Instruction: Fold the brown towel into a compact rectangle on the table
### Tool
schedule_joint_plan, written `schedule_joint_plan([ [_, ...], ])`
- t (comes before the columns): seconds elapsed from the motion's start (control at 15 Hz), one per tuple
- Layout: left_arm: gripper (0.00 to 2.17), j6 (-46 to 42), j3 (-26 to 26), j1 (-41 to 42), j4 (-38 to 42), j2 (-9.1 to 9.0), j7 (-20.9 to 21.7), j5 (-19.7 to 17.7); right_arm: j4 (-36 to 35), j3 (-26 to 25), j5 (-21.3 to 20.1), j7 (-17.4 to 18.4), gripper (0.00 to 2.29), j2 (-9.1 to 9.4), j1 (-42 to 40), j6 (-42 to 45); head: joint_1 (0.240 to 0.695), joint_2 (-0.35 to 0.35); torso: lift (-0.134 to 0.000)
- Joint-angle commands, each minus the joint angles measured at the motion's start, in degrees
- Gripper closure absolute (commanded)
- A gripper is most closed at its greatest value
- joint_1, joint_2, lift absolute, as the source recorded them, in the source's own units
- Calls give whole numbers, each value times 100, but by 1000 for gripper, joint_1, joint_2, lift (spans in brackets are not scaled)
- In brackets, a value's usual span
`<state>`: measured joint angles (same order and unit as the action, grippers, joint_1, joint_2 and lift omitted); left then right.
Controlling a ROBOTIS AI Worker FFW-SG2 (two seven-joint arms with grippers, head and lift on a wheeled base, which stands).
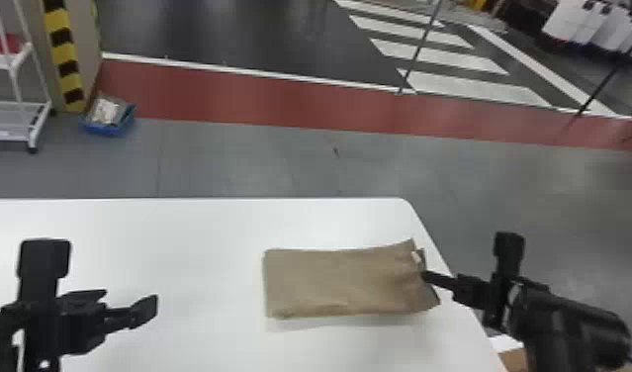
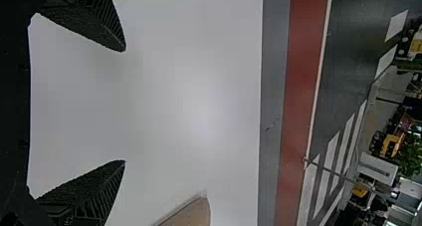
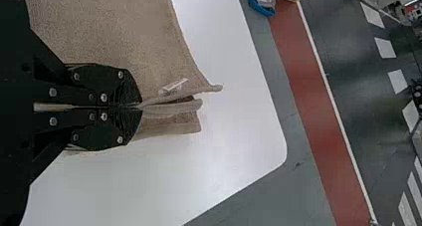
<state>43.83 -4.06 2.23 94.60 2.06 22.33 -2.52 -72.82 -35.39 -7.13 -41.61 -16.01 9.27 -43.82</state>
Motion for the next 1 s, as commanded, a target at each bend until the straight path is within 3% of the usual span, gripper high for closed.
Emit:
schedule_joint_plan([
  [0.0,80,-9,-34,23,6,5,0,6,119,67,-60,101,282,-25,4,184,695,-350,0],
  [0.07,80,-9,-25,49,23,5,0,-3,119,67,-60,154,-1,-25,22,149,695,-350,0],
  [0.33,80,-9,-25,102,50,5,9,6,-22,-38,-60,74,33,-34,-92,-79,695,-350,0],
  [0.47,80,-9,-25,119,59,5,9,-3,-22,-47,-60,39,53,-140,-224,-150,695,-350,0],
  [0.93,80,-27,-34,137,50,5,26,-3,488,14,-210,259,90,-201,-303,712,695,-350,0],
])
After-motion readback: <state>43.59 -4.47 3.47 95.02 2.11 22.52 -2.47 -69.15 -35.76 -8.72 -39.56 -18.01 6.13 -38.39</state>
